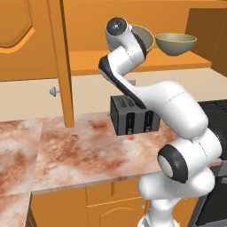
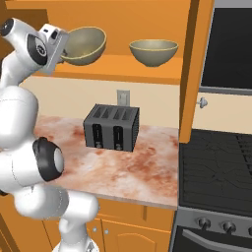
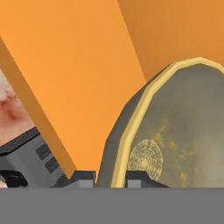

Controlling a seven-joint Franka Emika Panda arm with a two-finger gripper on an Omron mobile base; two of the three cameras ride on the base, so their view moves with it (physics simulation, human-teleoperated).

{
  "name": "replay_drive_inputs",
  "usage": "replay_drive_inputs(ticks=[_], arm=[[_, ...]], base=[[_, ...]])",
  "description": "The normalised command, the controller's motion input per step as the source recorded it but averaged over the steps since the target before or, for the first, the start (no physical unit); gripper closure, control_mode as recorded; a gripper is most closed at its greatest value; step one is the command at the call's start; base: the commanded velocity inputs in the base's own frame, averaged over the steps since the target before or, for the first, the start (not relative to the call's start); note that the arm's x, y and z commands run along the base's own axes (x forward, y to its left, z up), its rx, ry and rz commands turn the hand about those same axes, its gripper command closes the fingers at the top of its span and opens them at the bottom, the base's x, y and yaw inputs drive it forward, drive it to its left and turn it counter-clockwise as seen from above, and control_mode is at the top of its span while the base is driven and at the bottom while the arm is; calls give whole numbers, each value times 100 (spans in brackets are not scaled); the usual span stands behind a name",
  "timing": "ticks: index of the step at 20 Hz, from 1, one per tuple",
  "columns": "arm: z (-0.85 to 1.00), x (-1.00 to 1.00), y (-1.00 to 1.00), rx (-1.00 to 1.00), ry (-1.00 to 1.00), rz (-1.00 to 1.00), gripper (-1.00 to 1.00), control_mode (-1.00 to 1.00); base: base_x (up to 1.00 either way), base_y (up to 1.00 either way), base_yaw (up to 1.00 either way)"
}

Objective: Move the bowls from the cabinet to the plates on the dining table.

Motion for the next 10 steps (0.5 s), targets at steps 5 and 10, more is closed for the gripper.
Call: replay_drive_inputs(ticks=[5, 10], arm=[[-21, -100, 0, 0, -9, 0, 100, -100], [-28, -100, 0, 2, -6, 0, 100, -100]], base=[[0, 0, 0], [0, 0, 0]])
